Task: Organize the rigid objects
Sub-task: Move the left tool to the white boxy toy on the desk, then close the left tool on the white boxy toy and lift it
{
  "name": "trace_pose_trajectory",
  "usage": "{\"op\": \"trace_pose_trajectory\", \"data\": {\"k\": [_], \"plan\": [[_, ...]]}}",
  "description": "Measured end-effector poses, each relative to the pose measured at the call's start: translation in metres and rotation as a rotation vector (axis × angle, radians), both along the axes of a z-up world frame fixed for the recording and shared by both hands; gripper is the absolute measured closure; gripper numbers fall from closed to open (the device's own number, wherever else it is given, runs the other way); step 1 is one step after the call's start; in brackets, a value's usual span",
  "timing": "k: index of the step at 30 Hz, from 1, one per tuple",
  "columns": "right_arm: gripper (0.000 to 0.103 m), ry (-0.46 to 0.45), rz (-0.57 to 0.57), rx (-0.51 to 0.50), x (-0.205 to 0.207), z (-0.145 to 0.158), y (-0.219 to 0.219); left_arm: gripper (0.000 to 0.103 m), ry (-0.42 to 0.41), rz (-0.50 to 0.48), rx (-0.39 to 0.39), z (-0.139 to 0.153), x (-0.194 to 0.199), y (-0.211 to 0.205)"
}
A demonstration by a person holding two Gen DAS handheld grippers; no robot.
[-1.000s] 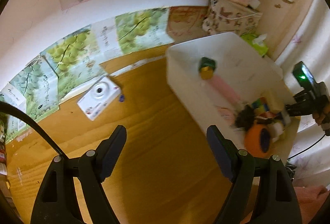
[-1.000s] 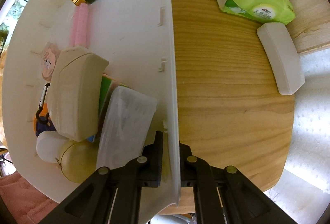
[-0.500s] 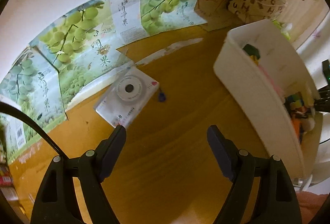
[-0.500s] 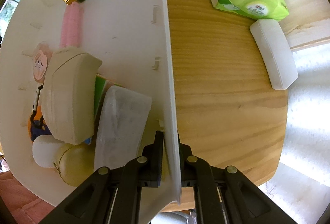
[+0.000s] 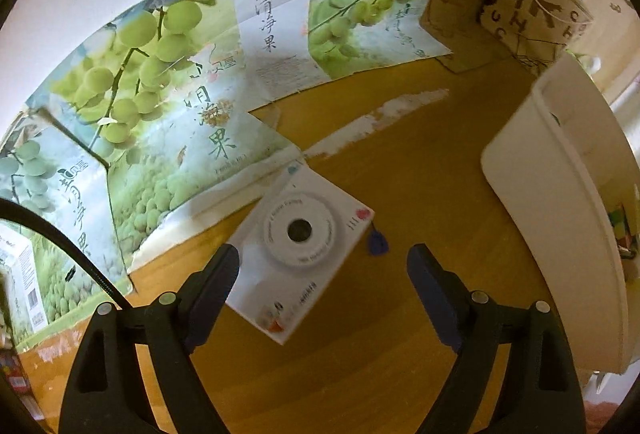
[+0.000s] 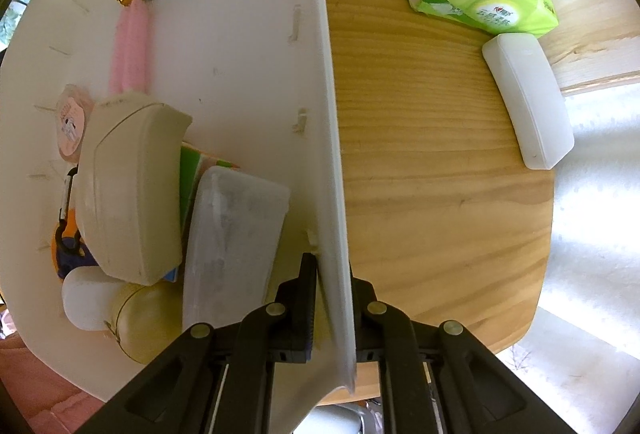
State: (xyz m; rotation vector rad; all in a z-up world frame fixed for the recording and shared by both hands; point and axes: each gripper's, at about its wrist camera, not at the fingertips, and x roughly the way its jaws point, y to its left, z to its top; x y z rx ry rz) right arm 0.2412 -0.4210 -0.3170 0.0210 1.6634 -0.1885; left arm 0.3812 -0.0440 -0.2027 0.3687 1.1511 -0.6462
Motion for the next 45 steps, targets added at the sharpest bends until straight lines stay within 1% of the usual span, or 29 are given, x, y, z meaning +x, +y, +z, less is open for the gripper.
{"op": "trace_pose_trajectory", "data": {"k": [6, 13, 23, 25, 27, 32, 36, 42, 45], "plan": [[0.092, 0.003, -0.001, -0.002, 0.003, -0.001, 0.004, 0.011, -0.044, 0.004, -0.018, -0.004, 0.011, -0.003], [0.092, 0.004, 0.001, -0.003, 0.004, -0.001, 0.005, 0.01, -0.013, 0.047, -0.027, -0.02, 0.026, 0.0], [0.092, 0.002, 0.0, -0.003, 0.004, 0.0, 0.006, 0.011, -0.088, 0.044, -0.057, -0.021, 0.024, -0.002], [0.092, 0.0, 0.0, -0.003, 0.002, -0.001, 0.006, 0.016, -0.112, 0.04, -0.065, -0.022, 0.02, 0.001], [0.091, 0.001, 0.001, -0.004, 0.002, -0.001, 0.006, 0.018, -0.13, 0.035, -0.073, -0.021, 0.018, 0.002], [0.091, -0.002, 0.001, -0.004, 0.001, -0.001, 0.005, 0.024, -0.151, 0.036, -0.093, -0.021, 0.017, -0.002], [0.091, -0.008, -0.001, -0.004, -0.001, 0.002, 0.004, 0.033, -0.171, 0.036, -0.1, -0.019, 0.014, -0.004], [0.091, -0.018, 0.008, -0.005, -0.005, 0.004, 0.002, 0.041, -0.174, 0.041, -0.104, -0.019, 0.002, -0.006], [0.091, -0.029, 0.011, -0.004, -0.007, 0.005, 0.002, 0.042, -0.165, 0.048, -0.105, -0.019, -0.007, -0.003]]}}
